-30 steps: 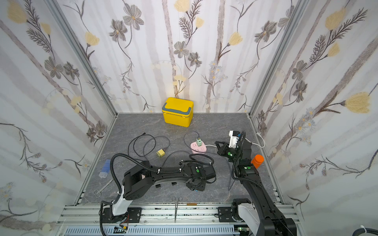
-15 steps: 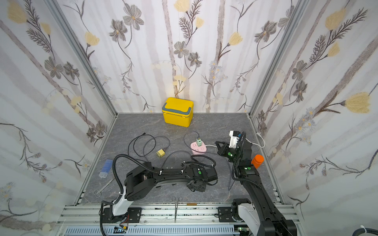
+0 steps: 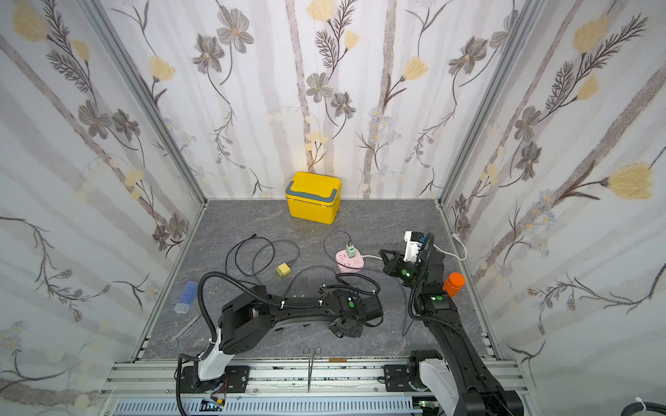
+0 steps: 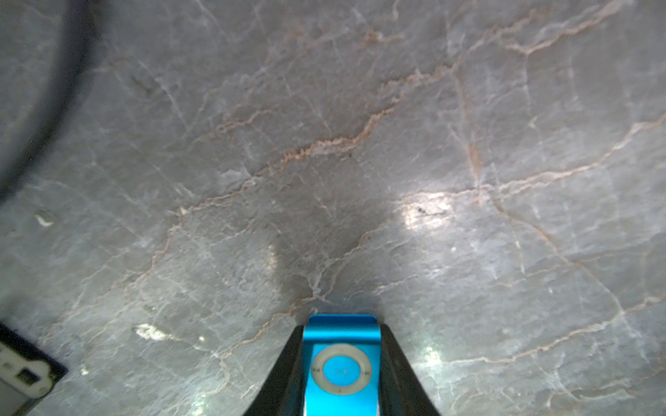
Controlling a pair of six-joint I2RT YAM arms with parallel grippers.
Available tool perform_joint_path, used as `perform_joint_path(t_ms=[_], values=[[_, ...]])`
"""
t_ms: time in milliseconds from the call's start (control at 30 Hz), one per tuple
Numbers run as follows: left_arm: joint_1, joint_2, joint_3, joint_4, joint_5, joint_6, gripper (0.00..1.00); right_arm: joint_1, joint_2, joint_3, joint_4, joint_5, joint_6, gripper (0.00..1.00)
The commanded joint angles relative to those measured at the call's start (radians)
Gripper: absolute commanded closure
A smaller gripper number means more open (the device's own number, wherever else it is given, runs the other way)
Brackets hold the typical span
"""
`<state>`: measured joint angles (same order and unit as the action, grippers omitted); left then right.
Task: Charge mp3
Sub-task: Pick up the MP3 player from the center of the board, then insert the charging cable into the MP3 player.
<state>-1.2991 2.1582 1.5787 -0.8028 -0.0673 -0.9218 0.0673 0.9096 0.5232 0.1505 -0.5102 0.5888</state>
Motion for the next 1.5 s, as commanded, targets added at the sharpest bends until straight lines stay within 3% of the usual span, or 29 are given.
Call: perform_joint_path(t_ms=[0, 133, 333, 467, 600, 700, 900, 1033, 1467], values=[[0.007, 0.025, -0.03, 0.013, 0.037, 0.003, 0.79, 0.001, -0.004, -0.004, 0.009, -0.003, -0.021, 1.0], [0.042, -0.077, -0.053, 0.045, 0.021, 0.011, 0.85, 0.0, -0.016, 0.0, -0.032, -0.012, -0.047, 1.0], [0.151, -0.299, -0.085, 0.174, 0.026, 0.042, 0.85, 0.005, -0.092, -0.03, -0.068, -0.051, -0.046, 1.0], [0.214, -0.443, -0.137, 0.318, 0.042, 0.057, 0.84, 0.033, -0.25, -0.104, -0.02, -0.069, 0.009, 1.0], [0.282, -0.576, -0.266, 0.468, 0.042, 0.03, 0.85, 0.098, -0.444, -0.201, 0.102, 0.014, 0.135, 1.0], [0.307, -0.646, -0.343, 0.53, 0.041, 0.033, 0.85, 0.177, -0.501, -0.22, 0.13, 0.063, 0.176, 1.0], [0.355, -0.751, -0.46, 0.631, 0.084, 0.033, 0.85, 0.379, -0.39, -0.177, 0.135, 0.153, 0.178, 1.0], [0.393, -0.797, -0.522, 0.676, 0.124, 0.031, 0.84, 0.532, -0.312, -0.121, 0.108, 0.309, 0.09, 1.0], [0.443, -0.86, -0.608, 0.76, 0.21, 0.005, 0.85, 0.668, -0.088, -0.063, 0.274, 0.371, 0.023, 1.0]])
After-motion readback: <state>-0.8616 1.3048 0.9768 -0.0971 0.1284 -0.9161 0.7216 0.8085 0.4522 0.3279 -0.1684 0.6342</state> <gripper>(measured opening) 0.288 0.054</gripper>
